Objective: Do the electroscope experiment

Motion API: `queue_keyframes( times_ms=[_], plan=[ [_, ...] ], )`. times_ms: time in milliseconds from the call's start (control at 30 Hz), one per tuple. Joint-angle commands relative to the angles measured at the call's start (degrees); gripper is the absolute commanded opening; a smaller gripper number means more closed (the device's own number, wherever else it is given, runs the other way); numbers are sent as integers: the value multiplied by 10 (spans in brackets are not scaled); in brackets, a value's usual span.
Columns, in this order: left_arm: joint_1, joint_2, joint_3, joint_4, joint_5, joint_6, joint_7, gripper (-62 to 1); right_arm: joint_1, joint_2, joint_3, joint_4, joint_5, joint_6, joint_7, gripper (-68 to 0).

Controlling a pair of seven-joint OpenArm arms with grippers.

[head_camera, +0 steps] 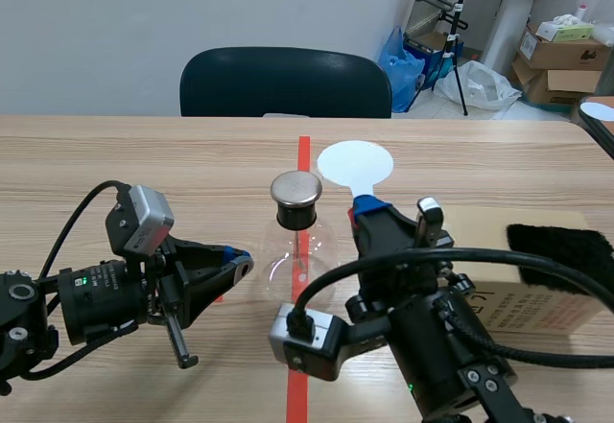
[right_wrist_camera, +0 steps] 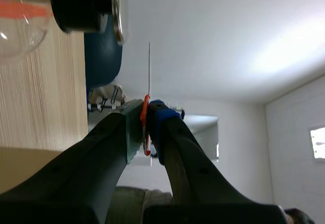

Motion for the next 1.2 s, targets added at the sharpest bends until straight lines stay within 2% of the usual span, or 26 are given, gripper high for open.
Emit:
queue_keyframes(
  times_ms=[0,200,433,700,1167],
  plan=[
    [-2,3,-4,13,-8,-5,-8,-579,5,6,4,9,0,-8,-21,-665],
    [-2,3,-4,13,-8,-5,-8,-579,5,6,4,9,0,-8,-95,-665],
    [-2,3,-4,13,-8,-5,-8,-579,5,6,4,9,0,-8,-147,-665],
    [-2,3,-4,13,-8,-5,-8,-579,5,6,4,9,0,-8,-170,-665],
    [-2,3,-4,13,-8,-5,-8,-579,5,6,4,9,0,-8,-171,-665]
  ],
)
